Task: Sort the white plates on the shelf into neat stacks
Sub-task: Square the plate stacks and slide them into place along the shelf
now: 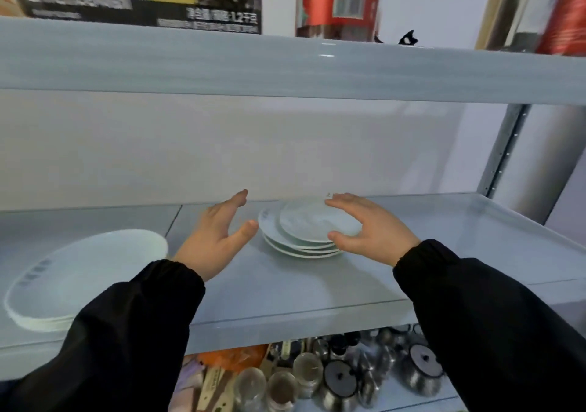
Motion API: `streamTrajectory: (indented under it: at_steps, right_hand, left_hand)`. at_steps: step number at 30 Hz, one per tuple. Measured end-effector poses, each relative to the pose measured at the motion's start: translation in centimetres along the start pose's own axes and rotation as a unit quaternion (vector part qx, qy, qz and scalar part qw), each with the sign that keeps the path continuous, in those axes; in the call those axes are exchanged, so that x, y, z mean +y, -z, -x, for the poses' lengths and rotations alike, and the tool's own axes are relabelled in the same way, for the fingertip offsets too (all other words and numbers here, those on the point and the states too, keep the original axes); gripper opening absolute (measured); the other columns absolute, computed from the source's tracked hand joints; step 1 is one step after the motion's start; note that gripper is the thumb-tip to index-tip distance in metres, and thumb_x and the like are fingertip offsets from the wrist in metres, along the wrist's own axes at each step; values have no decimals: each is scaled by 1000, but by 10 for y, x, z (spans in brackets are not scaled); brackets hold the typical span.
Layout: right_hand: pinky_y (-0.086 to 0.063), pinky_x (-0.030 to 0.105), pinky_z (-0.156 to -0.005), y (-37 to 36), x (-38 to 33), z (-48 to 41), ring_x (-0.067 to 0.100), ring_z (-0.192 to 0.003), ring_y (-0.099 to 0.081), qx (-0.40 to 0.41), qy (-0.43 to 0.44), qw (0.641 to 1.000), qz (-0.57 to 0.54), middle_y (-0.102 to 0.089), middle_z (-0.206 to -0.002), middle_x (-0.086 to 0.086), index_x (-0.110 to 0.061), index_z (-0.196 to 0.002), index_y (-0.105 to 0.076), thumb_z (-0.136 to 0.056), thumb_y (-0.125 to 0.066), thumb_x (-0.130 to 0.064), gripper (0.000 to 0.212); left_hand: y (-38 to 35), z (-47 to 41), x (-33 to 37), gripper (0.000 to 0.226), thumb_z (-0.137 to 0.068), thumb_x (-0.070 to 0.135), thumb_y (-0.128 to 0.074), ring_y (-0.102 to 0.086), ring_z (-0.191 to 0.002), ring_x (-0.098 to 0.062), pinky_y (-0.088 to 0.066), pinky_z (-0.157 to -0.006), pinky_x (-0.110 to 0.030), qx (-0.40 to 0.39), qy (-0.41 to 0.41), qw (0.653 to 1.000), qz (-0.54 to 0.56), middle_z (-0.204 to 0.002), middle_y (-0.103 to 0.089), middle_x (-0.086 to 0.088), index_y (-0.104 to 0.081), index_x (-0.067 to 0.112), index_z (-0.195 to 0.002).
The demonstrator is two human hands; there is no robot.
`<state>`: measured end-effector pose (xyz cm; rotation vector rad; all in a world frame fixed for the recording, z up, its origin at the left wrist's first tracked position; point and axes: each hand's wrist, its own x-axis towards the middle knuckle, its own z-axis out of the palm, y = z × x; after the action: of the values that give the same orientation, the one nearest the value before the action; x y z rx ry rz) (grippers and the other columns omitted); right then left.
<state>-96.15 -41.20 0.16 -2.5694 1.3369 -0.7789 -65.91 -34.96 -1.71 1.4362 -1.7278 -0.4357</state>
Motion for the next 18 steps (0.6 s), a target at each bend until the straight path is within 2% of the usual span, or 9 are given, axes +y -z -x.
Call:
streamTrajectory:
  at_steps: [1,3,6,8,10,12,14,16,18]
  right_hand:
    - [-22,21,-113,4,10,-1,-4,-142,-23,2,2,1000,5,-38,-151,-20,-44,-141,-43,-79,-56,-62,66]
    - [-22,19,-111,12,28,-3,-1,-141,-27,15,2,1000,4,-42,-148,-18,-39,-139,-48,-83,-62,-52,59]
    - [-24,21,-111,18,50,-6,1,-138,-32,29,-4,1000,-4,-45,-147,-14,-39,-136,-51,-84,-61,-50,54]
    - [-25,21,-110,18,63,-9,1,-135,-36,28,-15,999,-21,-46,-144,-14,-38,-134,-53,-85,-62,-47,51]
    - [-29,23,-110,15,75,-17,1,-131,-41,43,-43,994,-86,-50,-140,-15,-37,-131,-57,-88,-64,-40,44]
    - [-36,19,-104,5,82,-25,2,-127,-46,75,-100,968,-217,-54,-137,-15,-34,-129,-59,-91,-62,-31,38]
    - [-38,3,-86,-10,84,-31,1,-120,-51,100,-149,928,-325,-57,-133,-14,-30,-133,-58,-94,-60,-25,39]
    - [-34,-5,-76,-27,86,-31,-12,-107,-54,125,-177,905,-366,-59,-126,-20,-29,-130,-60,-95,-58,-23,36]
    - [-35,0,-80,-35,86,-30,-20,-102,-53,127,-183,901,-372,-61,-116,-31,-32,-123,-63,-96,-56,-23,30]
  left_hand:
    - [-9,-2,1,62,-92,60,-43,-24,-137,1,-24,-100,-24,1,11,1000,-3,-145,-36,24,-23,45,-148]
    - [-22,-7,-1,69,-86,71,-39,-27,-137,-1,-26,-102,-26,2,25,1000,-4,-144,-38,24,-25,45,-148]
    - [-34,-18,-7,78,-78,79,-34,-33,-134,-2,-28,-104,-28,13,59,998,20,-143,-40,24,-28,44,-147]
    - [-42,-25,-9,69,-86,70,-38,-35,-134,-4,-27,-105,-28,27,83,996,36,-146,-39,21,-30,40,-148]
    - [-49,-34,-14,54,-98,49,-40,-32,-138,-6,-23,-107,-26,40,99,993,43,-151,-35,16,-31,35,-149]
    - [-56,-42,-21,50,-100,38,-39,-28,-141,-6,-20,-109,-24,41,123,990,62,-154,-31,15,-32,34,-149]
    - [-63,-48,-26,53,-95,39,-38,-28,-141,-5,-19,-109,-24,47,153,982,100,-153,-32,17,-33,36,-148]
    - [-69,-51,-30,53,-95,37,-38,-29,-139,-3,-19,-107,-21,56,171,977,117,-150,-34,21,-35,36,-148]
    - [-72,-52,-33,51,-97,35,-38,-29,-138,0,-18,-108,-20,55,169,977,118,-149,-35,23,-35,33,-148]
